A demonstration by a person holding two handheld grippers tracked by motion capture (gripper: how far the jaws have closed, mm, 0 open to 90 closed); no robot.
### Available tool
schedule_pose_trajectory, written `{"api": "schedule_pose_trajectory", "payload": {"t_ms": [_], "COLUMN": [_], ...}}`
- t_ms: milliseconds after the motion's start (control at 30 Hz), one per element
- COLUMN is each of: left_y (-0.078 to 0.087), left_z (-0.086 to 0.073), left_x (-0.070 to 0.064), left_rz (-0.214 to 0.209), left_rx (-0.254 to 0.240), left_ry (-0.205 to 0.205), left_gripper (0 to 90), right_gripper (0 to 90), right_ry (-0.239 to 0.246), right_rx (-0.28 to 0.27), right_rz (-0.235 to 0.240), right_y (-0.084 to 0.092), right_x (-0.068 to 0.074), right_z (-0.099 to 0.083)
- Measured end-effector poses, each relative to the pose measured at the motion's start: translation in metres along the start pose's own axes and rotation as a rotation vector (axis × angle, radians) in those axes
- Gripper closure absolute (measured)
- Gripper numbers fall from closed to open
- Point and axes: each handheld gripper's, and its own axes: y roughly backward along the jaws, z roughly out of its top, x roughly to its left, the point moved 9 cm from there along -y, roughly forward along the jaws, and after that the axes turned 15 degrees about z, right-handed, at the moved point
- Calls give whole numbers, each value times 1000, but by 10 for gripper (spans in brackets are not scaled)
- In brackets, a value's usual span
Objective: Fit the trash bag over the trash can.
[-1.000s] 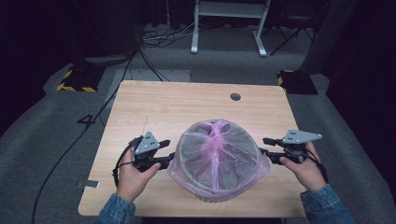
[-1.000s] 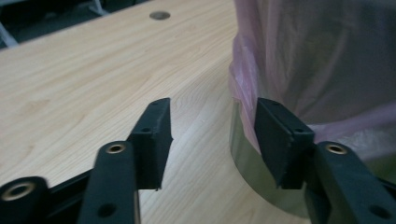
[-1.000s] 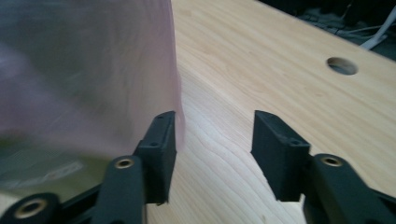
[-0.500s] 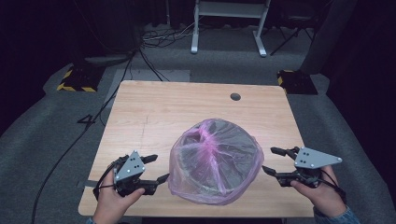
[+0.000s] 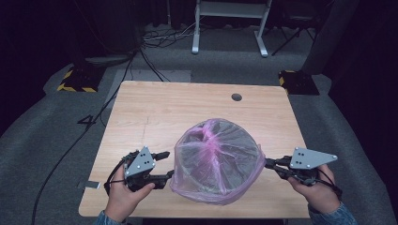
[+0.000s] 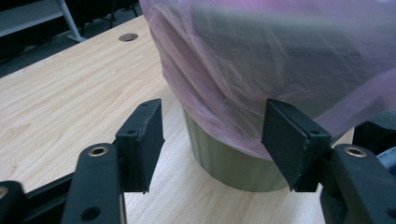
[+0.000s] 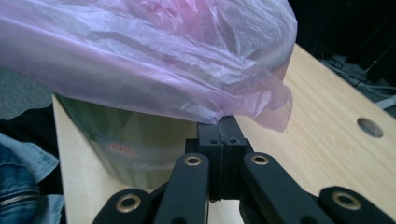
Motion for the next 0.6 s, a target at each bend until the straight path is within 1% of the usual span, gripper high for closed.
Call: {"api": "schedule_pose_trajectory", "payload": {"t_ms": [33, 133, 300, 367, 400, 433, 500, 533, 567, 600], "left_y": [0, 1, -1, -1, 0, 1, 5, 7, 9, 11], "left_z": [1, 1, -3, -5, -7, -8, -11, -11, -12, -12], "left_x": [0, 0, -1, -1, -1, -1, -1, -1, -1, -2], "left_rz": [-2, -4, -12, -14, -16, -14, -18, -21, -21, -20], "left_rx": [-1, -6, 4, 9, 10, 12, 11, 8, 7, 6], "left_ry": [2, 11, 15, 17, 16, 18, 15, 15, 15, 4], "left_gripper": [386, 386, 402, 401, 399, 396, 369, 355, 336, 322], "right_gripper": [900, 900, 900, 900, 848, 753, 472, 385, 335, 316], "right_ry": [-8, -55, -126, -134, -132, -122, -79, -49, -18, 5], "right_rx": [2, -1, -8, -3, -7, -7, -9, -6, -4, -1], "right_rz": [1, -7, -40, -63, -79, -94, -120, -131, -136, -140], "right_y": [2, 11, 21, 23, 24, 25, 25, 24, 22, 20], "right_x": [-1, -4, -11, -13, -13, -13, -10, -7, -3, 0], "right_z": [-3, -14, -32, -37, -38, -38, -37, -35, -33, -31]}}
